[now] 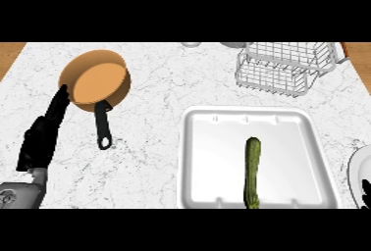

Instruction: Pick the squash from the tray and place it in the tiered basket

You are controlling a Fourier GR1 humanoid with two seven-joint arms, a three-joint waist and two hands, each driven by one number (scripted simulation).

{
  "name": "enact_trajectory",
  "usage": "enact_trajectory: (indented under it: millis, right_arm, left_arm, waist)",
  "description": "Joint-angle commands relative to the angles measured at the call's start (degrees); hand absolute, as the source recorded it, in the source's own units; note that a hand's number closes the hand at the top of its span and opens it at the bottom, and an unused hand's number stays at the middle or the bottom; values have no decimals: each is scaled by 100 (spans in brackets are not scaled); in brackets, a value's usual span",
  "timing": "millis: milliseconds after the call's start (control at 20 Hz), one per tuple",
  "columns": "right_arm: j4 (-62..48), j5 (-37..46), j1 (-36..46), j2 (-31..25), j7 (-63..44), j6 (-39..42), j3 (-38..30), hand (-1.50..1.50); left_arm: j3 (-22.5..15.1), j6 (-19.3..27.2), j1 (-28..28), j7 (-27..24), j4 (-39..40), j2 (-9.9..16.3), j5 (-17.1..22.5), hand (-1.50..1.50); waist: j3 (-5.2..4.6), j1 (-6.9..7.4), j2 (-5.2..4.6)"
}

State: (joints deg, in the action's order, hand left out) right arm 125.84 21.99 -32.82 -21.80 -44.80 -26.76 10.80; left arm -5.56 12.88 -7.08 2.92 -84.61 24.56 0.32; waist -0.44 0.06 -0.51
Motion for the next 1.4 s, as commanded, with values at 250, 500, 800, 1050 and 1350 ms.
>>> enact_trajectory:
  millis: [250, 500, 800, 1050, 1350]
  right_arm:
    - [875, 638, 1668, -361, -3658, 1413, 68, -150]
    - [292, 324, 2184, -45, -4026, 1750, 159, -150]
    - [-588, 464, 2627, 401, -4040, 1933, 299, -150]
    - [-907, 701, 2764, 780, -4042, 2129, 458, -150]
    - [-1103, 1384, 3023, 1349, -4042, 2504, 632, -150]
  left_arm:
    - [-11, -87, -376, 270, 95, -45, -85, 0]
    - [-151, 62, -200, 169, 108, -287, -225, 0]
    - [171, -234, -540, 299, 208, 27, -33, 0]
    - [-29, 16, -395, 289, 97, -258, -271, 0]
    - [83, -112, -154, -47, 255, -243, -223, 0]
  waist:
    - [18, 149, -4]
    - [27, 145, 17]
    - [17, 165, 2]
    - [25, 99, 27]
    - [19, 63, 35]
